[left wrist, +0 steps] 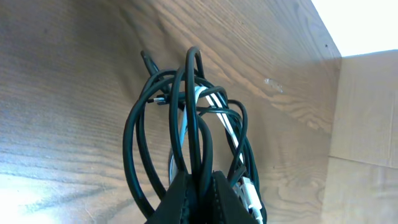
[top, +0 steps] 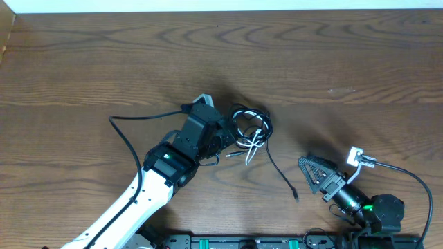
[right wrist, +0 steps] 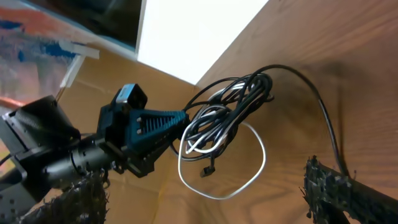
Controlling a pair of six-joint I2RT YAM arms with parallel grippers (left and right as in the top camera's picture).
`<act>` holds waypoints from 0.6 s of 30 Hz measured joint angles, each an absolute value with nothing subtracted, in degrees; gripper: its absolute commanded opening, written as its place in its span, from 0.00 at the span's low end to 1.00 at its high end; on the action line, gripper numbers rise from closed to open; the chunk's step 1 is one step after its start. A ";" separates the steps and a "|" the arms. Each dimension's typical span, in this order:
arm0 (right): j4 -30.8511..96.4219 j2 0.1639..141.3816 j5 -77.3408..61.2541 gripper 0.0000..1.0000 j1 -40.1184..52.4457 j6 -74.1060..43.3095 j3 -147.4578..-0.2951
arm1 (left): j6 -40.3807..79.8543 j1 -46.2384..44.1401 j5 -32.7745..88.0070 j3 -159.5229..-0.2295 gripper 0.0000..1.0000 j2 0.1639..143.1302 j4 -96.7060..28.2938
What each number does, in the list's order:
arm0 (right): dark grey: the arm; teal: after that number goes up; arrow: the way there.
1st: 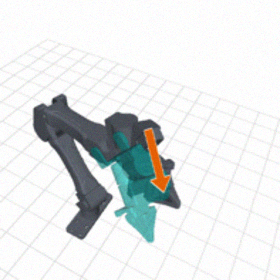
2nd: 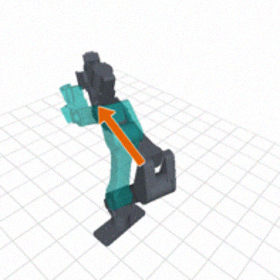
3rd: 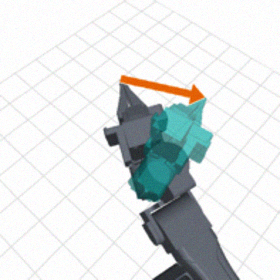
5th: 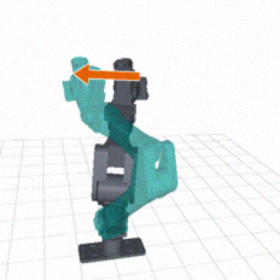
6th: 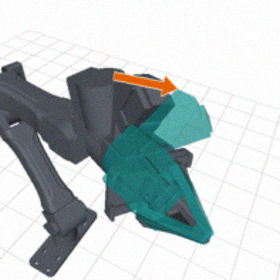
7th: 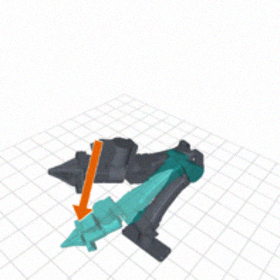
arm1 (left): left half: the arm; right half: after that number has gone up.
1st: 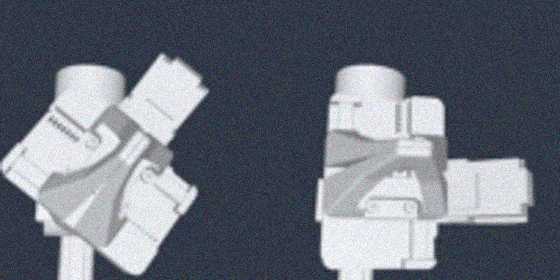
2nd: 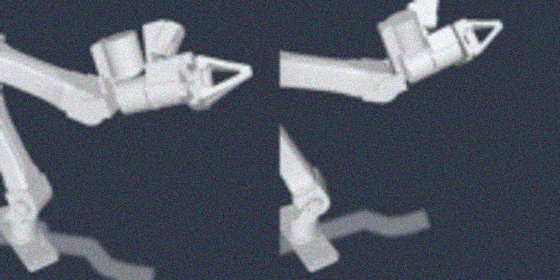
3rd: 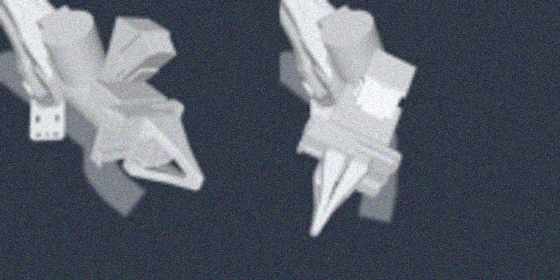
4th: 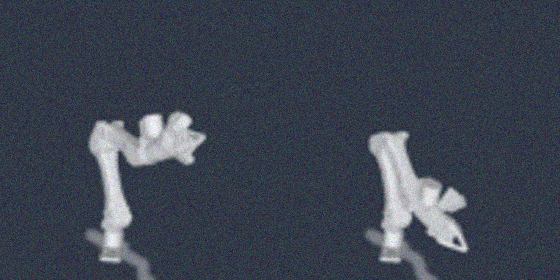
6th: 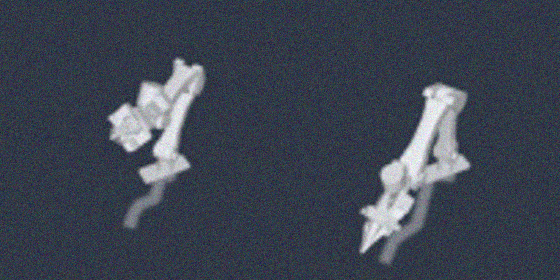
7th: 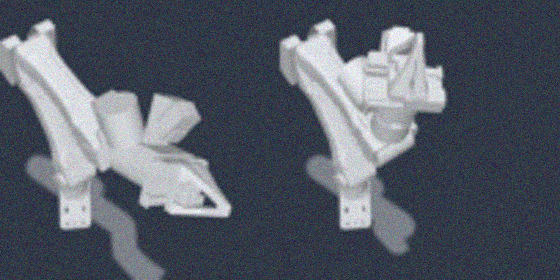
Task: Untangle cables
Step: 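Move the right gripper toward the hanging cables below the left gripper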
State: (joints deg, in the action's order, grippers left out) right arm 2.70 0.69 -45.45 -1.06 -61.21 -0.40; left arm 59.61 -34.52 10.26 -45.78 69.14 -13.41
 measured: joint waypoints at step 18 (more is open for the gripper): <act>-5.89 3.77 -39.09 0.92 -1.06 -51.07 -2.92 | 60.20 -34.52 10.35 -45.78 0.08 69.19 -9.69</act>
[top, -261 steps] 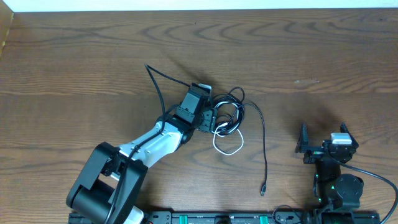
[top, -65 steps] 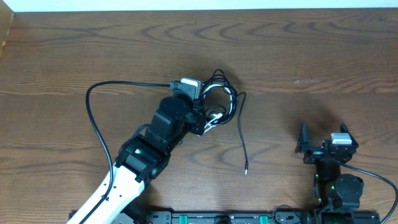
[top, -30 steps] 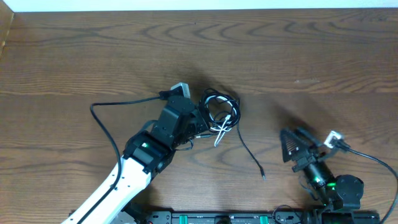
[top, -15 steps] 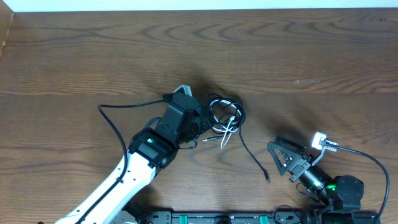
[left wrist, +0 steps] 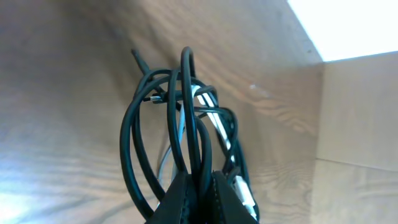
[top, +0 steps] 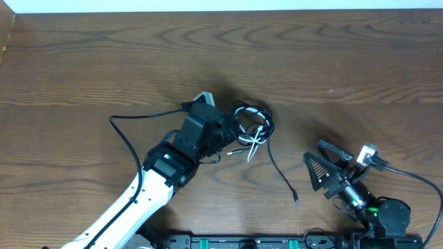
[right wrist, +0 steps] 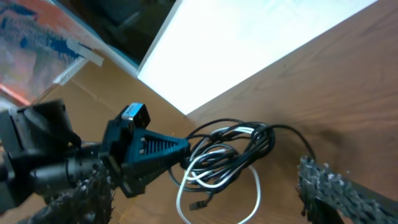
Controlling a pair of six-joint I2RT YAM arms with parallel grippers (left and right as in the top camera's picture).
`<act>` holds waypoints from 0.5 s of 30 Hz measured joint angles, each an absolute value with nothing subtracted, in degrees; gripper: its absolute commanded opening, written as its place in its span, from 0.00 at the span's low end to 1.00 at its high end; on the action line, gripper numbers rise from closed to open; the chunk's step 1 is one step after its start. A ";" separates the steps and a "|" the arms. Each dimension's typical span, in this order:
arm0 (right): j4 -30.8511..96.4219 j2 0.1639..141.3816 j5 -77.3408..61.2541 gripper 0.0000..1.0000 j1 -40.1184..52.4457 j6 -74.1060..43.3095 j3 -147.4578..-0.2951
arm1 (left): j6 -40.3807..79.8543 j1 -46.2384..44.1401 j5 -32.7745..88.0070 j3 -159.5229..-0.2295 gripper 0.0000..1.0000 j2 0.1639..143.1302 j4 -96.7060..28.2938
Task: Untangle cables
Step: 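Move the right gripper toward the hanging cables below the left gripper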
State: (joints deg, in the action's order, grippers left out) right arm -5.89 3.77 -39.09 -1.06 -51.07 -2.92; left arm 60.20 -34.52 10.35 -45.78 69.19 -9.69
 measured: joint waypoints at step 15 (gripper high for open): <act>-6.46 32.88 -53.84 0.65 -0.19 -58.57 -22.17 | 71.55 -34.52 10.17 -45.78 0.08 69.23 -7.53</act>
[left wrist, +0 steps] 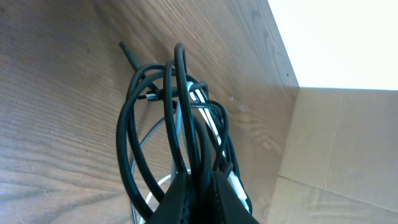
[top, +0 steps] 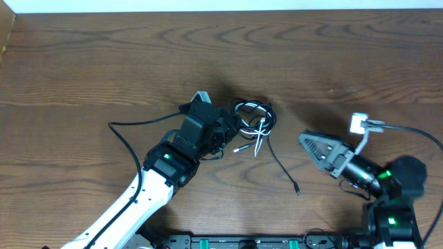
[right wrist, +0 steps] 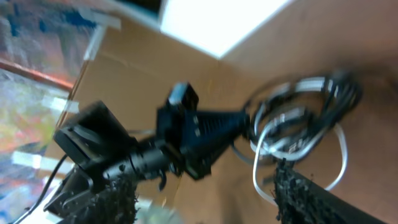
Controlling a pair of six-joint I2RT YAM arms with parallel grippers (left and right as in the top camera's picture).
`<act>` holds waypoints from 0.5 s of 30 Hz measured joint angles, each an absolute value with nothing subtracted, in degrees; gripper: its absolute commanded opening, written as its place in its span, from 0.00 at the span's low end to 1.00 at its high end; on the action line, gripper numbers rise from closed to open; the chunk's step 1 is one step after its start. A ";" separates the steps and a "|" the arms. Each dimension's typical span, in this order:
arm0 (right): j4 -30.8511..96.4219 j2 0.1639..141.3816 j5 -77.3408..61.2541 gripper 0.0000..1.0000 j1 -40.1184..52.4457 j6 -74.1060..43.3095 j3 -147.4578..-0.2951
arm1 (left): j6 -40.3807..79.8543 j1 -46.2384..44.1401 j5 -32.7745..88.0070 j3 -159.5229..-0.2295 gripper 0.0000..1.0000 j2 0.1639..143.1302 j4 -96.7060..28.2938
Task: Untangle cables
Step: 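Move the right gripper toward the hanging cables below the left gripper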
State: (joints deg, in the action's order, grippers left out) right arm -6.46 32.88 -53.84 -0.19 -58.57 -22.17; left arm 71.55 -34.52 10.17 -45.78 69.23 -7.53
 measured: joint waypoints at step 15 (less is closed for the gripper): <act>-6.28 49.80 -43.13 0.56 23.83 -57.74 -22.24 | 72.88 -34.50 11.77 -45.78 0.08 69.23 -7.53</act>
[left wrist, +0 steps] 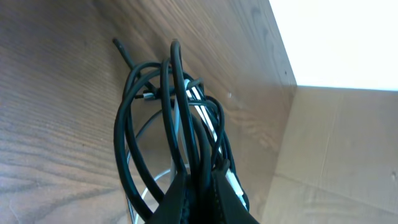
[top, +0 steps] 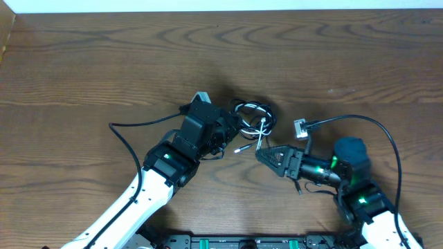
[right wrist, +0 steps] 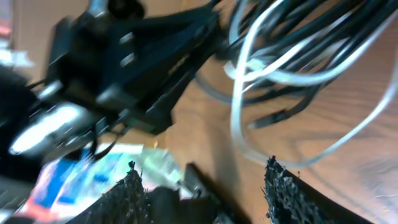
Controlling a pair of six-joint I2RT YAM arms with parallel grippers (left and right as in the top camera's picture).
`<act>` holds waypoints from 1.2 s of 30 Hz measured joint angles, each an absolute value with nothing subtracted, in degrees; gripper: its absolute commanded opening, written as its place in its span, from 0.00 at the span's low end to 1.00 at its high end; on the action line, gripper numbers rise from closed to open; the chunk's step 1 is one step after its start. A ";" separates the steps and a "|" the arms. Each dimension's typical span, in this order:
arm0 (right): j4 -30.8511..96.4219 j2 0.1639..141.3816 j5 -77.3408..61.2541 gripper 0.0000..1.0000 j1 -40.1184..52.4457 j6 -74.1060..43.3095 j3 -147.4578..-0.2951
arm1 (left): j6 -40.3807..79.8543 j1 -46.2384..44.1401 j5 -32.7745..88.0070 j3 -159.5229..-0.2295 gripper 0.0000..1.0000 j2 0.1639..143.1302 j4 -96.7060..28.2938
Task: Untangle cables
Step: 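Move the right gripper toward the hanging cables below the left gripper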
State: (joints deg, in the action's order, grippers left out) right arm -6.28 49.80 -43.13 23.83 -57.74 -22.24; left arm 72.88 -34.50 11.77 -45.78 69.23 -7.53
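A tangle of black and white cables lies mid-table. My left gripper is shut on several black loops at the tangle's left side; in the left wrist view the loops rise out of the closed gripper. My right gripper stands open just below and right of the tangle, pointing left at it. In the right wrist view a white loop and black strands hang ahead of the open right gripper, whose fingers touch nothing. The right arm covers most of the black tail.
The left arm's own black lead curves over the wooden table at the left. The right arm's lead arcs above its wrist. A cardboard wall stands beyond the table's edge.
My right gripper has moved left from the right side of the table to just beside the tangle, still open. The left gripper keeps its hold in the same place.
The left gripper was shut on the black loops at every moment, and the bundle shifted slightly toward the table's far side. The right gripper was open near the front right edge, then turned and higher, then further in, and now stands next to the tangle.
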 measured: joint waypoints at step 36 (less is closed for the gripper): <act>-9.65 52.18 -36.62 0.01 23.42 -53.39 -22.28 | 62.13 -36.88 15.09 -45.78 0.08 69.23 -10.15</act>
